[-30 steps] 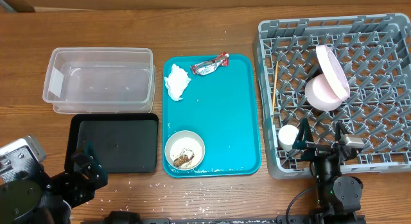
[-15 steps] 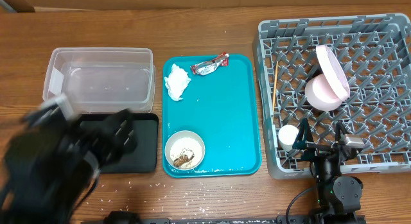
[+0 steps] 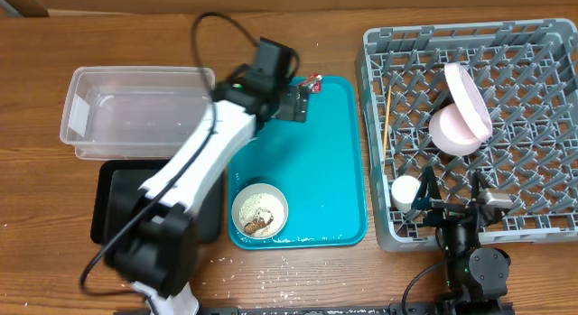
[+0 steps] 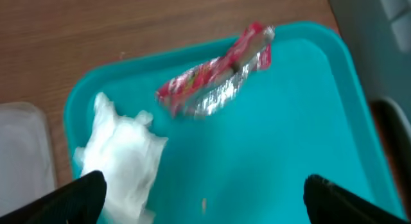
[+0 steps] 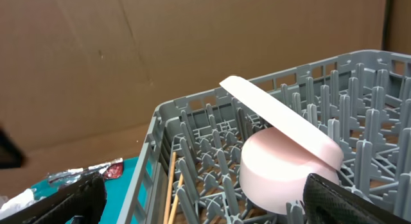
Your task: Sort waste into correct bins and load items into the dishwasher
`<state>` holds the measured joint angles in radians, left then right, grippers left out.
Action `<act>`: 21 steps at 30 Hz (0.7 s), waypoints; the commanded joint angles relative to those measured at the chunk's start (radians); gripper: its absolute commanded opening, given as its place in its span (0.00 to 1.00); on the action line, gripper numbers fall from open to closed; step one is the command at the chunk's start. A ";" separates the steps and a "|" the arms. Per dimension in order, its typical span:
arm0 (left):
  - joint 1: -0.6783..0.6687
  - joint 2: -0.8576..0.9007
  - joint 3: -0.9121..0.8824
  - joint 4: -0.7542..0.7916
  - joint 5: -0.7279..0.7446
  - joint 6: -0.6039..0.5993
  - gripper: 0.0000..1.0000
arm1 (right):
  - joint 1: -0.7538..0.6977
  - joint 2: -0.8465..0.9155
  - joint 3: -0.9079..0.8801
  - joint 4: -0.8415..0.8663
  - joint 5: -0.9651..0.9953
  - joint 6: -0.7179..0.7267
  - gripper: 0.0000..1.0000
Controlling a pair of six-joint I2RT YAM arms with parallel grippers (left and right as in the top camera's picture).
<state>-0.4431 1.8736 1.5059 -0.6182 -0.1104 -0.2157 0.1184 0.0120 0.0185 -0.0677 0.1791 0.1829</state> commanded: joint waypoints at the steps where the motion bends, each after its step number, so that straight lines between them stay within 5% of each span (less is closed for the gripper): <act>1: -0.003 0.112 0.014 0.146 -0.109 0.134 1.00 | -0.002 -0.009 -0.011 0.007 -0.008 0.003 1.00; 5: -0.003 0.227 0.014 0.305 -0.107 0.209 0.91 | -0.002 -0.009 -0.011 0.007 -0.008 0.003 1.00; 8: -0.002 0.278 0.014 0.366 -0.097 0.220 0.75 | -0.002 -0.009 -0.011 0.007 -0.008 0.003 1.00; 10: -0.005 0.295 0.014 0.368 -0.037 0.218 0.36 | -0.002 -0.009 -0.011 0.007 -0.008 0.003 1.00; 12: -0.008 0.298 0.014 0.352 -0.023 0.216 0.21 | -0.002 -0.009 -0.011 0.007 -0.008 0.003 1.00; 13: -0.010 0.291 0.015 0.333 -0.031 0.216 0.04 | -0.002 -0.009 -0.011 0.007 -0.008 0.003 1.00; 21: 0.017 -0.071 0.047 -0.011 -0.125 -0.018 0.04 | -0.002 -0.009 -0.011 0.007 -0.008 0.003 1.00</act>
<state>-0.4469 2.0560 1.5135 -0.5144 -0.1547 -0.0902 0.1184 0.0109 0.0181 -0.0673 0.1791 0.1829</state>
